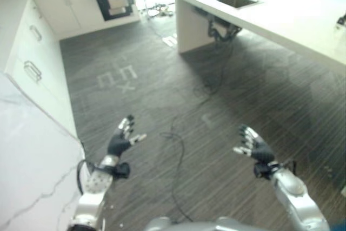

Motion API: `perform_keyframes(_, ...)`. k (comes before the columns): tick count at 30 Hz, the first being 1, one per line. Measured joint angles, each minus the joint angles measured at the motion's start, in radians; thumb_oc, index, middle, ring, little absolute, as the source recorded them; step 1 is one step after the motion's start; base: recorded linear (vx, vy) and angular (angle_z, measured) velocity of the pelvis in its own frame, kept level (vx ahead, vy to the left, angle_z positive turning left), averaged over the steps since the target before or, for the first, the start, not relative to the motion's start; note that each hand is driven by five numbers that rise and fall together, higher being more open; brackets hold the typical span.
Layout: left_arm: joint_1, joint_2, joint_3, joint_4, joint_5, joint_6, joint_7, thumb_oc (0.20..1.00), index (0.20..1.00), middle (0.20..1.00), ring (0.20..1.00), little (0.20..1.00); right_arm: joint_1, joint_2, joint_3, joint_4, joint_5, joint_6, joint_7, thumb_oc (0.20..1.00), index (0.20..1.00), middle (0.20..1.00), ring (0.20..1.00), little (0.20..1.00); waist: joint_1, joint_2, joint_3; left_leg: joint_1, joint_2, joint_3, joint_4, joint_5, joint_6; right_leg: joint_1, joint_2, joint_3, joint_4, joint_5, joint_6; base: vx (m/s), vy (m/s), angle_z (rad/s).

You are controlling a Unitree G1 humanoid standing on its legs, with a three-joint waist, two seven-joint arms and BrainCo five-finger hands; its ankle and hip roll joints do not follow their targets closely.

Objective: Place the dishes in the dishwasher.

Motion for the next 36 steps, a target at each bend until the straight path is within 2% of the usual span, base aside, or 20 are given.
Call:
perform_keyframes(10, 0.008, -0.019, 0.008, 0.0, -0.071, 0.008, -0.011, 1.0, 1.0, 1.0, 1.0, 1.0, -0.004, 0.0, 0.001, -0.031, 0.0, -0.001, 0.011, 1.0, 1.0, 1.0, 1.0, 1.0, 0.004, 0.0, 0.0, 0.002, 0.001, -0.003, 0.0, 0.0, 0.0, 0.002, 0.001, -0.001, -0.001, -0.001, 0.002, 0.03, -0.039, 0.01)
perform_keyframes(18, 0.009, -0.037, 0.011, 0.0, -0.071, 0.008, 0.002, 1.0, 1.0, 1.0, 1.0, 1.0, -0.005, -0.001, 0.002, -0.031, 0.0, -0.001, 0.009, 1.0, 1.0, 1.0, 1.0, 1.0, 0.018, -0.003, 0.002, 0.002, 0.004, -0.016, -0.003, 0.005, -0.008, 0.007, 0.009, -0.004, -0.001, -0.004, -0.002, 0.07, -0.129, 0.03)
perform_keyframes(21, 0.016, -0.025, 0.011, -0.001, -0.073, 0.008, 0.0, 1.0, 1.0, 1.0, 1.0, 1.0, -0.018, -0.014, 0.002, -0.032, 0.0, -0.004, 0.007, 1.0, 1.0, 1.0, 1.0, 1.0, 0.034, -0.021, 0.033, 0.04, 0.005, -0.001, -0.039, 0.032, -0.04, 0.017, 0.016, 0.01, 0.007, -0.014, -0.016, 0.07, -0.165, -0.13)
perform_keyframes(22, 0.021, -0.021, 0.011, -0.003, -0.073, 0.007, 0.0, 1.0, 1.0, 1.0, 1.0, 1.0, -0.02, -0.024, 0.003, -0.034, 0.0, -0.006, 0.007, 1.0, 1.0, 1.0, 1.0, 1.0, 0.048, -0.034, 0.049, 0.055, 0.002, 0.008, -0.048, 0.051, -0.069, 0.009, 0.017, 0.015, 0.031, -0.03, -0.015, 0.07, -0.087, -0.04)
perform_keyframes(23, -0.005, -0.007, 0.021, 0.003, -0.073, -0.005, 0.0, 1.0, 1.0, 1.0, 1.0, 1.0, -0.053, -0.028, -0.001, -0.023, 0.0, -0.02, 0.006, 1.0, 1.0, 1.0, 1.0, 1.0, 0.062, -0.082, 0.132, -0.084, -0.004, 0.012, 0.242, 0.105, -0.157, -0.02, -0.015, 0.018, 0.119, -0.076, -0.08, 0.18, 0.047, 0.03)
perform_keyframes(24, -0.01, -0.012, 0.019, 0.011, -0.073, -0.004, 0.0, 1.0, 1.0, 1.0, 1.0, 1.0, -0.057, -0.027, -0.001, -0.02, 0.0, -0.019, 0.004, 1.0, 1.0, 1.0, 1.0, 1.0, 0.067, -0.096, 0.162, -0.176, 0.013, 0.013, 0.374, 0.162, -0.165, -0.014, -0.024, 0.021, 0.117, -0.078, -0.078, 0.25, 0.132, 0.05)
perform_keyframes(25, 0.013, -0.02, 0.019, 0.018, -0.074, -0.004, -0.001, 1.0, 1.0, 1.0, 1.0, 1.0, -0.057, -0.024, 0.004, -0.019, 0.0, -0.02, 0.002, 1.0, 1.0, 1.0, 1.0, 1.0, 0.073, -0.076, 0.164, -0.211, 0.07, 0.061, 0.29, 0.145, -0.133, 0.001, -0.006, 0.009, 0.08, -0.067, -0.051, 0.32, 0.248, 0.06)
perform_keyframes(26, 0.011, -0.032, 0.02, 0.022, -0.077, -0.004, 0.0, 1.0, 1.0, 1.0, 1.0, 1.0, -0.064, -0.023, 0.003, -0.018, 0.0, -0.02, 0.0, 1.0, 1.0, 1.0, 1.0, 1.0, 0.07, -0.05, 0.168, -0.207, 0.123, 0.109, 0.129, 0.151, -0.123, 0.01, 0.016, -0.006, 0.057, -0.062, -0.043, 0.32, 0.289, 0.09)
perform_keyframes(27, 0.001, -0.059, 0.02, 0.018, -0.078, -0.004, 0.0, 1.0, 1.0, 1.0, 1.0, 1.0, -0.087, -0.024, -0.007, -0.019, 0.0, -0.02, 0.006, 1.0, 1.0, 1.0, 1.0, 1.0, 0.065, 0.014, 0.184, -0.213, 0.211, 0.141, -0.026, 0.153, -0.124, 0.023, 0.066, -0.012, 0.051, -0.059, -0.038, 0.42, 0.359, 0.14)
perform_keyframes(28, 0.002, -0.079, 0.019, 0.018, -0.078, -0.002, 0.0, 1.0, 1.0, 1.0, 1.0, 1.0, -0.09, -0.024, -0.01, -0.02, 0.0, -0.019, 0.012, 1.0, 1.0, 1.0, 1.0, 1.0, 0.066, 0.05, 0.2, -0.223, 0.253, 0.116, -0.058, 0.156, -0.139, 0.048, 0.09, -0.011, 0.054, -0.063, -0.043, 0.43, 0.337, -0.02)
perform_keyframes(30, 0.025, -0.095, 0.025, 0.03, -0.078, -0.013, -0.003, 1.0, 1.0, 1.0, 1.0, 1.0, -0.057, -0.038, -0.027, -0.019, -0.001, -0.026, 0.047, 1.0, 1.0, 1.0, 1.0, 1.0, 0.075, 0.088, 0.2, -0.275, 0.264, -0.028, -0.07, 0.169, -0.162, 0.078, 0.105, 0.02, 0.055, -0.089, -0.043, 0.37, 0.287, -0.35)
perform_keyframes(31, 0.039, -0.101, 0.039, 0.048, -0.078, -0.016, -0.005, 1.0, 1.0, 1.0, 1.0, 1.0, -0.04, -0.057, -0.035, -0.02, -0.003, -0.026, 0.057, 1.0, 1.0, 1.0, 1.0, 1.0, 0.074, 0.104, 0.199, -0.289, 0.264, -0.057, -0.069, 0.169, -0.162, 0.101, 0.104, 0.037, 0.055, -0.111, -0.043, 0.32, 0.254, -0.48)
perform_keyframes(32, 0.051, -0.102, 0.047, 0.05, -0.079, -0.016, -0.003, 1.0, 1.0, 1.0, 1.0, 1.0, -0.026, -0.072, -0.041, -0.02, -0.005, -0.026, 0.061, 1.0, 1.0, 1.0, 1.0, 1.0, 0.072, 0.11, 0.195, -0.289, 0.271, -0.04, -0.063, 0.169, -0.161, 0.125, 0.1, 0.05, 0.055, -0.114, -0.033, 0.48, 0.385, -0.51)
perform_keyframes(33, 0.047, -0.098, 0.05, 0.051, -0.078, -0.028, -0.002, 1.0, 1.0, 1.0, 1.0, 1.0, -0.002, -0.097, -0.049, -0.03, -0.018, -0.026, 0.068, 1.0, 1.0, 1.0, 1.0, 1.0, 0.07, 0.102, 0.182, -0.275, 0.273, 0.01, -0.027, 0.171, -0.152, 0.173, 0.081, 0.07, 0.049, -0.151, -0.01, 0.46, 0.376, -0.47)
perform_keyframes(34, 0.046, -0.093, 0.05, 0.051, -0.078, -0.028, -0.001, 1.0, 1.0, 1.0, 1.0, 1.0, 0.011, -0.099, -0.053, -0.046, -0.018, -0.026, 0.076, 1.0, 1.0, 1.0, 1.0, 1.0, 0.07, 0.081, 0.152, -0.244, 0.246, 0.04, -0.009, 0.169, -0.137, 0.218, 0.052, 0.082, 0.025, -0.168, 0.012, 0.42, 0.348, -0.45)
perform_keyframes(35, 0.041, -0.082, 0.051, 0.052, -0.078, -0.028, 0.001, 1.0, 1.0, 1.0, 1.0, 1.0, 0.014, -0.083, -0.053, -0.056, -0.018, -0.026, 0.077, 1.0, 1.0, 1.0, 1.0, 1.0, 0.075, 0.045, 0.129, -0.215, 0.205, 0.051, -0.01, 0.21, -0.106, 0.253, 0.012, 0.097, 0.001, -0.178, 0.033, 0.21, 0.181, -0.42)
perform_keyframes(36, 0.033, -0.066, 0.056, 0.051, -0.078, -0.029, 0.001, 1.0, 1.0, 1.0, 1.0, 1.0, 0.012, -0.067, -0.041, -0.094, -0.017, -0.029, 0.077, 1.0, 1.0, 1.0, 1.0, 1.0, 0.08, 0.001, 0.098, -0.211, 0.168, 0.077, 0.041, 0.242, -0.055, 0.295, -0.029, 0.1, -0.028, -0.16, 0.073, 0.3, 0.258, -0.27)
